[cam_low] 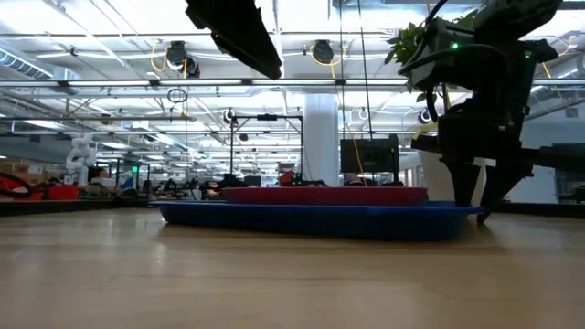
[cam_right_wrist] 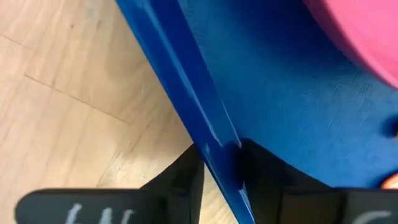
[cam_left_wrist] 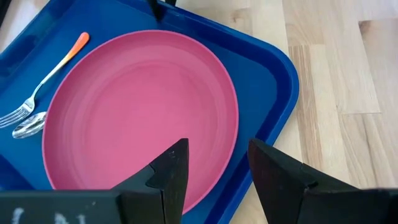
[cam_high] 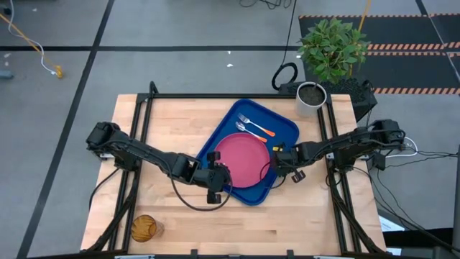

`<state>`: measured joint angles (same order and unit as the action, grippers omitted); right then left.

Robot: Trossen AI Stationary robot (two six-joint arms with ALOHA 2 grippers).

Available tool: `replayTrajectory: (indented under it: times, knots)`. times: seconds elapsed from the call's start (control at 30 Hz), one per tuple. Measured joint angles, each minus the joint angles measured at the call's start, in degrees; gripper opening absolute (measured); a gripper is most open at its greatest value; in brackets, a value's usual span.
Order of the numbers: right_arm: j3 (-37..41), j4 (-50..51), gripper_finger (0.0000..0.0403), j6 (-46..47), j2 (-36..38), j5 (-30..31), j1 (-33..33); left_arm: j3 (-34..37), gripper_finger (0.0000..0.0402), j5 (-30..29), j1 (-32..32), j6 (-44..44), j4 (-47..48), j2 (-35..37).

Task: Pick and place plate/cup/fork/spoon on tray
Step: Adjust the blue tray

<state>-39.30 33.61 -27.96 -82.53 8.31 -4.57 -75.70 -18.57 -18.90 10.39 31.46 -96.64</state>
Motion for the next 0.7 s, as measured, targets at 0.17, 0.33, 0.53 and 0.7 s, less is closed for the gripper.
replayTrajectory:
  times: [0.17, 0.33, 0.53, 0.7]
  knots:
    - [0.1, -0.9, 0.007, 1.5, -0.1, 0.5, -0.8, 0.0, 0.0168, 0.0, 0.0, -0.2, 0.0, 0.0]
    - [0.1, -2.1, 0.0074, 3.9, -0.1, 0.9, -1.3, 0.0, 0.0168, 0.0, 0.0, -0.2, 0.0, 0.0]
    - [0.2, -2.9, 0.0074, 6.5, -0.2, 0.9, -2.3, 0.0, 0.0168, 0.0, 0.0, -0.2, 0.0, 0.0]
    - [0.2, -4.0, 0.0074, 9.9, -0.2, 0.9, -3.9, 0.0, 0.0168, 0.0, 0.0, -0.1, 0.0, 0.0]
